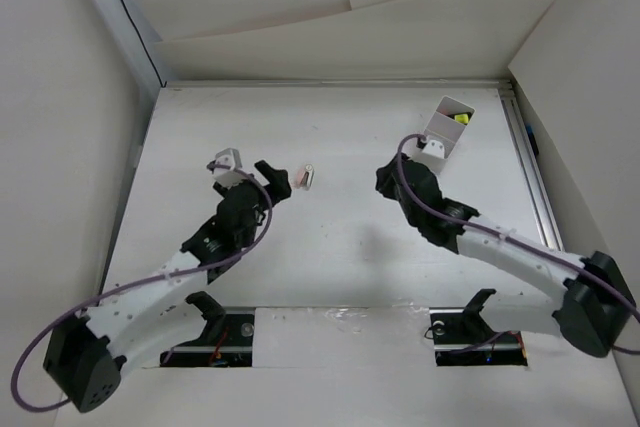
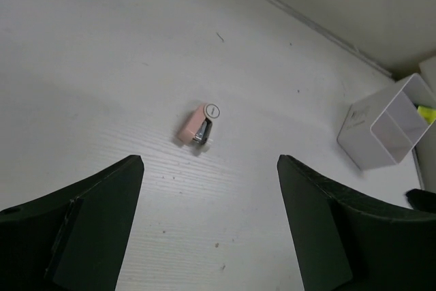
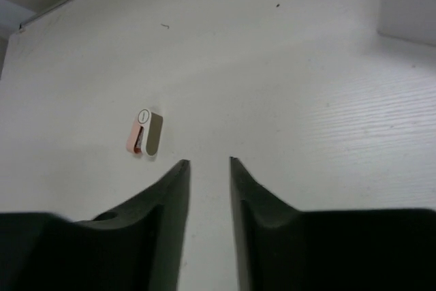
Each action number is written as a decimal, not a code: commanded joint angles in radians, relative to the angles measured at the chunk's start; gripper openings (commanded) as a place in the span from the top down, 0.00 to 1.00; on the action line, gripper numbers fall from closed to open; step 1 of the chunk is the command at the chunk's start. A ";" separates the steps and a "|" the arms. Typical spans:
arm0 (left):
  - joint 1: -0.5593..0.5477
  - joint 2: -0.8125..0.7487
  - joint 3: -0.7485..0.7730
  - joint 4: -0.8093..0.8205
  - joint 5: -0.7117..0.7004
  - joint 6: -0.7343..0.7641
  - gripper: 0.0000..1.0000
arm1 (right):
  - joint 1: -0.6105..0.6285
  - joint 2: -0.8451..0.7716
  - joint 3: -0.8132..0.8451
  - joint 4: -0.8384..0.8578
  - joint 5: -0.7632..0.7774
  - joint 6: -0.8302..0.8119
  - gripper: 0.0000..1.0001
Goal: Sort the stationery into containers
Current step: Pick up the stapler from the center of the board.
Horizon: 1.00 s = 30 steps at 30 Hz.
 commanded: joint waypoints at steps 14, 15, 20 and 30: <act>0.012 -0.418 -0.140 0.002 -0.223 0.023 0.20 | 0.121 0.746 0.514 0.062 -0.097 0.010 0.01; 0.012 -0.435 -0.162 0.002 -0.214 0.023 0.20 | 0.122 0.767 0.537 0.062 -0.086 0.010 0.01; 0.012 -0.501 -0.177 0.035 -0.148 0.042 0.20 | 0.131 0.907 0.684 -0.007 -0.051 0.010 0.01; 0.012 -0.451 -0.166 0.055 -0.099 0.051 0.19 | 0.140 1.068 0.868 -0.112 -0.017 0.010 0.17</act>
